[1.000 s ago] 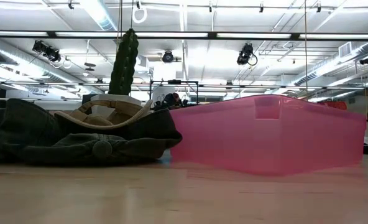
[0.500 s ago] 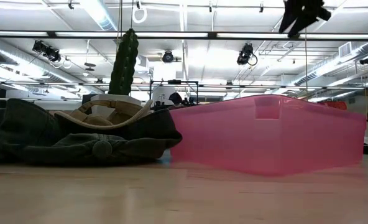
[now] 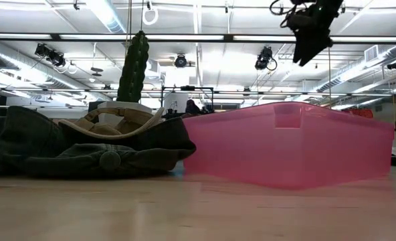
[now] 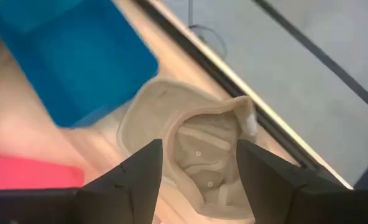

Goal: Pick & Place hat
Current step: Put the top brown cap into the blue bin

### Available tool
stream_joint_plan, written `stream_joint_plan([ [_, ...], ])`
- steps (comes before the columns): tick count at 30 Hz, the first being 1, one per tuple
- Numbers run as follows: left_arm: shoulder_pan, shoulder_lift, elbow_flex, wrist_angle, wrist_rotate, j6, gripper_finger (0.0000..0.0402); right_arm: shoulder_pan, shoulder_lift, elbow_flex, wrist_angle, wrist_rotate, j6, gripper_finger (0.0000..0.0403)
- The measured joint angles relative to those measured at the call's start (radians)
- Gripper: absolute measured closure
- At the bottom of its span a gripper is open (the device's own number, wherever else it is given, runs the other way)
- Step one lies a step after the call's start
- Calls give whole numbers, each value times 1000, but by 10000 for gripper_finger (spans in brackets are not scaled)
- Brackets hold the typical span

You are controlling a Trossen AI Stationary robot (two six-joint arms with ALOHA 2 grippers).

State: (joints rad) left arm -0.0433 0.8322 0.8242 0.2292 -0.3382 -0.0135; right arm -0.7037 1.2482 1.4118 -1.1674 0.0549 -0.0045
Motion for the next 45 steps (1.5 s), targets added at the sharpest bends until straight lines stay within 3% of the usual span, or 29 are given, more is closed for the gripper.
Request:
stream_joint_plan([
  [7,0,14,0,-2,-71,-27,223,88,12,-165,67,-46,-37,194],
  [13,0,26,0,1,-76,-27,223,160,13,-348,251,-37,-123,194],
  [18,1,34,0,4,-79,-33,223,189,12,-445,317,-37,-314,193],
  [23,1,45,0,3,-79,-35,223,217,12,-498,344,-58,-435,175],
  [32,1,53,0,4,-79,-35,223,227,60,-551,436,-29,-404,128],
  [39,1,60,0,3,-79,-29,223,227,158,-590,537,3,-414,133],
  [45,1,59,0,4,-79,-29,223,219,244,-591,590,100,-391,149],
])
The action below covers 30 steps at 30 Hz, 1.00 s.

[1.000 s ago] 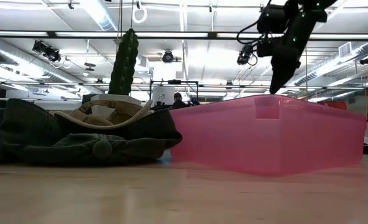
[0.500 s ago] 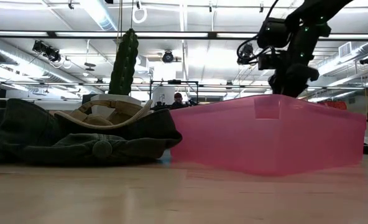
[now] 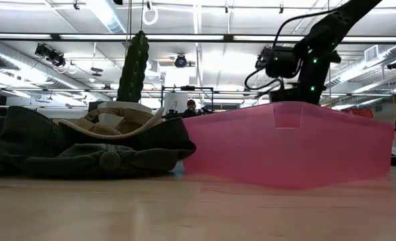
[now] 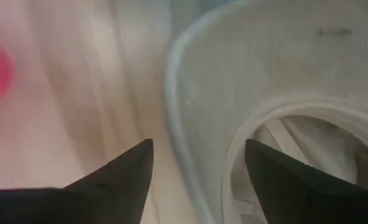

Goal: Pick & Place hat
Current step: Put the top brown cap into the blue bin

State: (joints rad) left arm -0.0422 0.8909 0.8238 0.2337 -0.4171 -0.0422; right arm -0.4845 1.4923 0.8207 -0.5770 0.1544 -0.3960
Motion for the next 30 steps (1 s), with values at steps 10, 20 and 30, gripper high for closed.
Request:
stream_joint_plan([
  [10,0,0,0,1,0,1,223,-12,18,0,7,101,22,313],
  [20,0,0,0,0,0,2,223,-12,-128,0,-79,170,29,395],
  [30,0,0,0,0,0,11,223,-12,-459,67,-151,227,191,397],
])
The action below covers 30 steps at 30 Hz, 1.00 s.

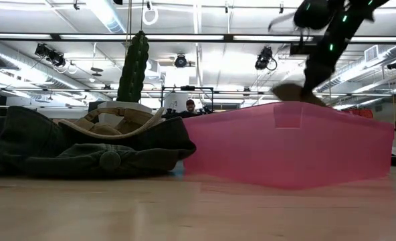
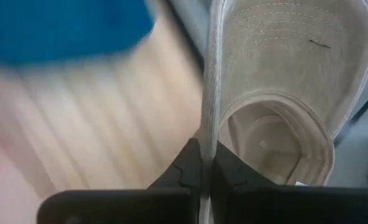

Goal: Pick & Place hat
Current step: Put the top brown cap into the blue bin

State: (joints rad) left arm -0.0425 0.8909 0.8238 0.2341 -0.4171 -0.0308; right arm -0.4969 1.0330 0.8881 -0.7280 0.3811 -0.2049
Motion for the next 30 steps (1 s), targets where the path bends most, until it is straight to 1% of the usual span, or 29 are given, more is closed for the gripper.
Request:
stream_joint_plan([
  [3,0,0,0,0,0,25,223,0,-72,78,46,-31,79,397],
  [6,1,0,0,0,0,29,223,0,-131,141,183,-131,184,397],
  [10,7,0,0,0,0,51,223,0,-180,152,436,-274,382,397],
  [14,7,0,0,0,0,54,223,0,-182,151,639,-362,560,397],
  [16,7,0,0,1,0,54,223,0,-173,151,743,-396,623,397],
  [21,7,0,0,0,0,60,223,1,-148,151,927,-452,744,397],
  [26,7,3,0,3,0,98,223,19,-120,150,1006,-469,814,397],
  [30,4,31,0,43,0,177,223,46,-91,150,1071,-481,856,397],
])
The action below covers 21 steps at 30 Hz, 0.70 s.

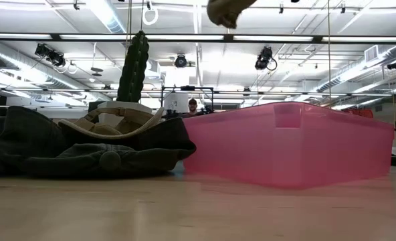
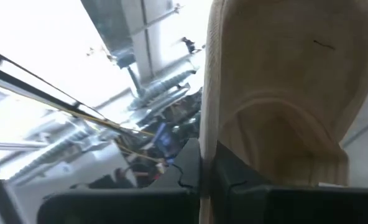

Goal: Pick & Place hat
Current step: Put the top brown cap into the blue bin

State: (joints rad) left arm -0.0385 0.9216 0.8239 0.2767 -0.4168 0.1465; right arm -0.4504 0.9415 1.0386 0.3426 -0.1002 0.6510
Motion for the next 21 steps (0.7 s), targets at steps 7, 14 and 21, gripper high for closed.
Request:
stream_joint_plan([
  [7,-5,88,0,179,1,222,223,16,27,0,29,-15,175,397],
  [14,-5,197,55,319,-46,682,223,16,28,0,28,-63,407,397],
  [21,9,311,179,322,-106,1018,223,24,32,-1,-32,-74,460,397],
])
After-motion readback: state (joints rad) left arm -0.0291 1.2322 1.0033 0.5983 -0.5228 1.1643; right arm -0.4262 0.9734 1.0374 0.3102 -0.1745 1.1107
